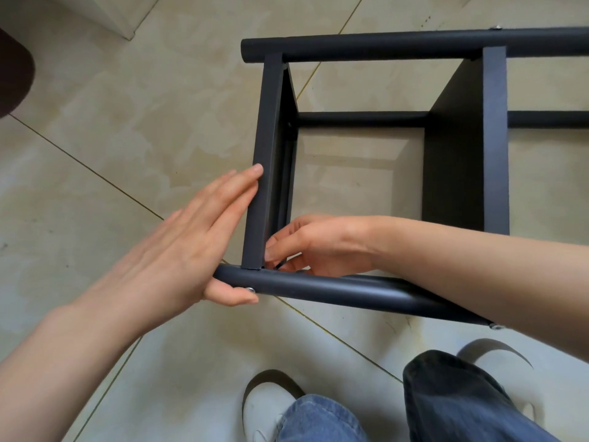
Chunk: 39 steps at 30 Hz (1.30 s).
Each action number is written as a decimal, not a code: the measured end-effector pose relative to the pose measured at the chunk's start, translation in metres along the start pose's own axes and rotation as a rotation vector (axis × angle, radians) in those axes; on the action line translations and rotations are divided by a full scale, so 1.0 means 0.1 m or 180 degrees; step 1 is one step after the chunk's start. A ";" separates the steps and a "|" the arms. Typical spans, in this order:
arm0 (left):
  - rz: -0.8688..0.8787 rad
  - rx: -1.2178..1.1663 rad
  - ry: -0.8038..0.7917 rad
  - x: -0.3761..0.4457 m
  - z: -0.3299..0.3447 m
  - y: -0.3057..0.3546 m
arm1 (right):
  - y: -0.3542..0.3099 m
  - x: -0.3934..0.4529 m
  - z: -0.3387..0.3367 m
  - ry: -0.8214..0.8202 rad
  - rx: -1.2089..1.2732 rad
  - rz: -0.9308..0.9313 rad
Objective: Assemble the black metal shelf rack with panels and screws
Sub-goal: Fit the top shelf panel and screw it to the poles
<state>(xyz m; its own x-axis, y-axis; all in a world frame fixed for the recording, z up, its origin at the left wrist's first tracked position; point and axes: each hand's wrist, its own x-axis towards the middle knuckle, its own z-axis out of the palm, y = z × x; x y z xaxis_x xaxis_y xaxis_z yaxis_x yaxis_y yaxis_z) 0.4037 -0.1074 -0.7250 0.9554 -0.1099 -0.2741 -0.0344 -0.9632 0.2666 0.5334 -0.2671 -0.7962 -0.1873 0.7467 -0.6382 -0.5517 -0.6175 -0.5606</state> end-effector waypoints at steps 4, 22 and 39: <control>0.0449 0.0251 -0.0047 0.11 -0.03 -0.05 | 0.01 0.03 0.02 -0.0013 0.0017 0.0046; 0.0429 -0.0481 0.0094 0.09 0.03 -0.02 | -0.02 0.00 0.01 0.0179 0.0078 0.0065; 0.0471 -0.0721 0.0148 0.09 0.11 -0.08 | -0.01 0.02 0.00 0.0086 0.0030 0.0153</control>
<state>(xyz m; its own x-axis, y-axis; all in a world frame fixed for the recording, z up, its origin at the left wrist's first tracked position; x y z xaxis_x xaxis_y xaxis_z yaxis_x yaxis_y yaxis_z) 0.4093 -0.1035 -0.7395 0.9575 -0.2291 -0.1754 -0.1132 -0.8574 0.5021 0.5330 -0.2647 -0.7971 -0.1918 0.7091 -0.6785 -0.5503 -0.6501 -0.5240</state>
